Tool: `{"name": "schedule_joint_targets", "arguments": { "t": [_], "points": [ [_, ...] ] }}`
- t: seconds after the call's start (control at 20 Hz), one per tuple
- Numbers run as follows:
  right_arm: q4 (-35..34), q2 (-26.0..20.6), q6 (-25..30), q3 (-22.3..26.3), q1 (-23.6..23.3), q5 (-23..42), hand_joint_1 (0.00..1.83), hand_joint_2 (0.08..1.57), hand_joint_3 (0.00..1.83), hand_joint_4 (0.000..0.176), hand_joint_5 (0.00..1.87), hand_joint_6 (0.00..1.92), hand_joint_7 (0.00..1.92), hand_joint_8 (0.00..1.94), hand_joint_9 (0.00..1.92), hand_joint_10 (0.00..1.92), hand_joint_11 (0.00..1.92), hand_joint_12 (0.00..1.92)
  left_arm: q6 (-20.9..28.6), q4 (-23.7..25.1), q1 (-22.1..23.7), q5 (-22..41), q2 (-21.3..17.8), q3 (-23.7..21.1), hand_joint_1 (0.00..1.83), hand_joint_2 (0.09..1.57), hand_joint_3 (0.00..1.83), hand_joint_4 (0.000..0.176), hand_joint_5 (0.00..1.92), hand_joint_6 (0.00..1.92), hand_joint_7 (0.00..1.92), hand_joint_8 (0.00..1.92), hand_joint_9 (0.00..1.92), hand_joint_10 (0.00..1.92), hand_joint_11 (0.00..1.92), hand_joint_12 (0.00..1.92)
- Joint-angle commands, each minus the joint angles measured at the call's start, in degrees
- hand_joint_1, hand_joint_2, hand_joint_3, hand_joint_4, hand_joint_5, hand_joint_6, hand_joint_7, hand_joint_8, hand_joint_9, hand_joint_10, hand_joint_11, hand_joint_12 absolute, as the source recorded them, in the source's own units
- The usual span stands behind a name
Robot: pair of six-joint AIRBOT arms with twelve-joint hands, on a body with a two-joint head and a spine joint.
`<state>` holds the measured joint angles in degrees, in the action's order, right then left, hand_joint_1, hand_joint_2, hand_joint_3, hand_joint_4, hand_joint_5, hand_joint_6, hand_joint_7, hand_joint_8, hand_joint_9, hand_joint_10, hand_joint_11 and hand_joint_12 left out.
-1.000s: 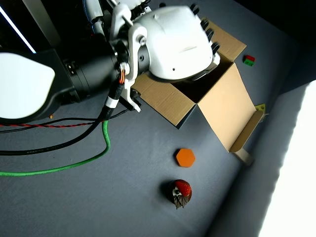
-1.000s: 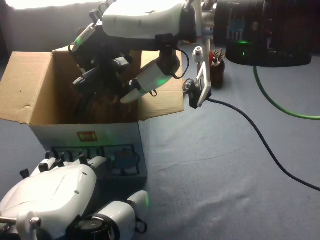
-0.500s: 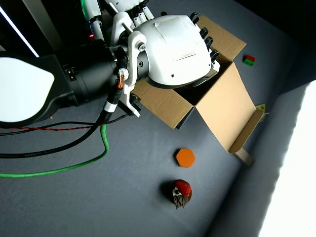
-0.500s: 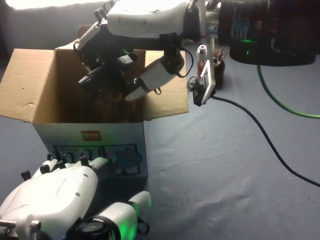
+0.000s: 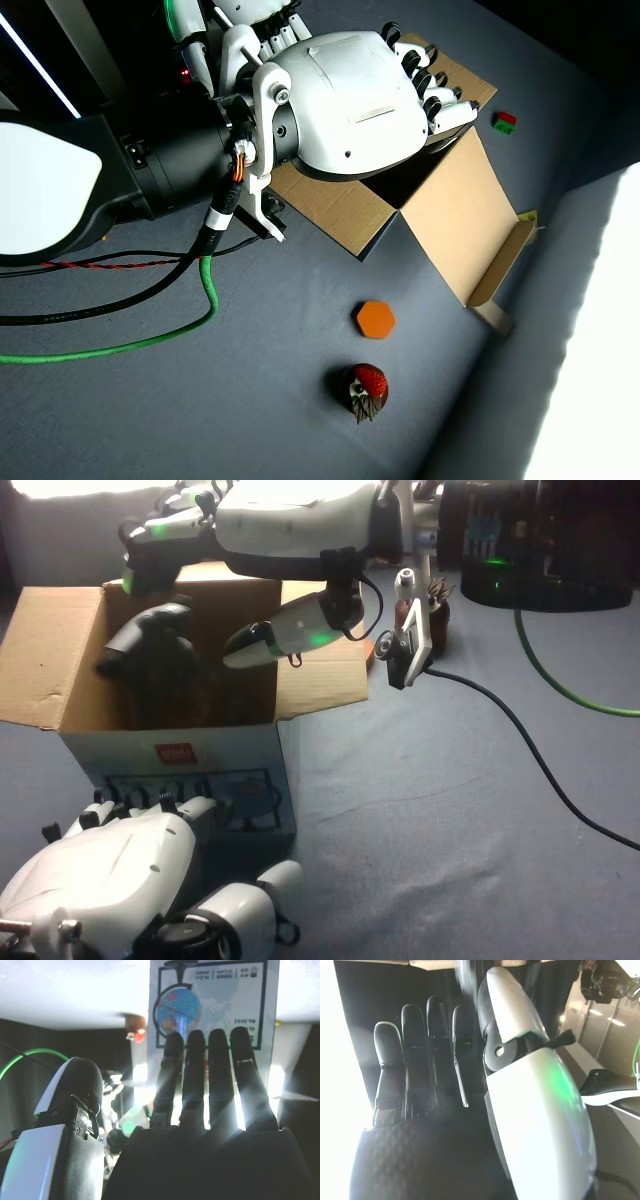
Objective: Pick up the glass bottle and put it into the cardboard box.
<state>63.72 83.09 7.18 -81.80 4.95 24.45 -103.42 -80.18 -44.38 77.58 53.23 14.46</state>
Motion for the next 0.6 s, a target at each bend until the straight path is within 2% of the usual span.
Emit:
{"name": "schedule_joint_targets", "arguments": {
  "t": [0.0,0.15,0.25,0.4,0.5,0.55],
  "points": [
    [-2.5,-0.53,-0.12,0.07,-1.04,3.61,0.98,1.1,0.0,0.0,0.03,0.79,0.23,0.48,0.0,0.97,0.0,1.48,0.15,4.76,0.93,3.09,-0.19,-0.2,0.14,1.27,0.0,0.0,0.29,0.0,0.27,0.0,0.23,0.0,0.0,0.7],
    [-2.49,-2.08,3.28,0.48,-1.87,3.22,0.99,1.06,0.0,0.0,0.01,0.75,0.22,0.39,0.0,0.91,0.0,1.39,-2.37,2.48,2.81,2.04,-0.52,-0.68,0.15,1.27,0.0,0.0,0.29,0.0,0.27,0.0,0.23,0.0,0.0,0.71],
    [-2.5,-5.94,7.04,3.21,-2.17,2.64,0.98,1.05,0.0,0.0,0.01,0.74,0.23,0.36,0.0,0.9,0.0,1.36,-3.77,0.03,4.15,1.8,-0.72,-1.33,0.15,1.27,0.0,0.0,0.29,0.0,0.27,0.0,0.23,0.0,0.0,0.71],
    [-2.67,-15.59,7.6,12.22,-2.36,-0.26,0.98,1.05,0.0,0.0,0.0,0.73,0.23,0.34,0.0,0.89,0.0,1.32,-6.17,-3.66,6.16,2.9,-1.09,-2.83,0.15,1.27,0.0,0.0,0.28,0.0,0.26,0.0,0.22,0.0,0.0,0.68],
    [-2.7,-20.48,10.35,16.75,-2.78,-4.71,0.98,1.05,0.0,0.0,0.0,0.69,0.22,0.33,0.0,0.89,0.0,1.32,-6.55,-4.21,7.4,4.57,-1.29,-3.76,0.15,1.27,0.0,0.0,0.28,0.0,0.26,0.0,0.22,0.0,0.0,0.67],
    [-2.71,-24.89,12.89,20.68,-3.4,-9.33,0.98,1.05,0.0,0.0,0.0,0.66,0.23,0.32,0.0,0.88,0.0,1.31,-7.8,-5.69,9.36,5.09,-1.59,-4.39,0.15,1.27,0.0,0.0,0.28,0.0,0.26,0.0,0.22,0.0,0.0,0.66]
  ]
}}
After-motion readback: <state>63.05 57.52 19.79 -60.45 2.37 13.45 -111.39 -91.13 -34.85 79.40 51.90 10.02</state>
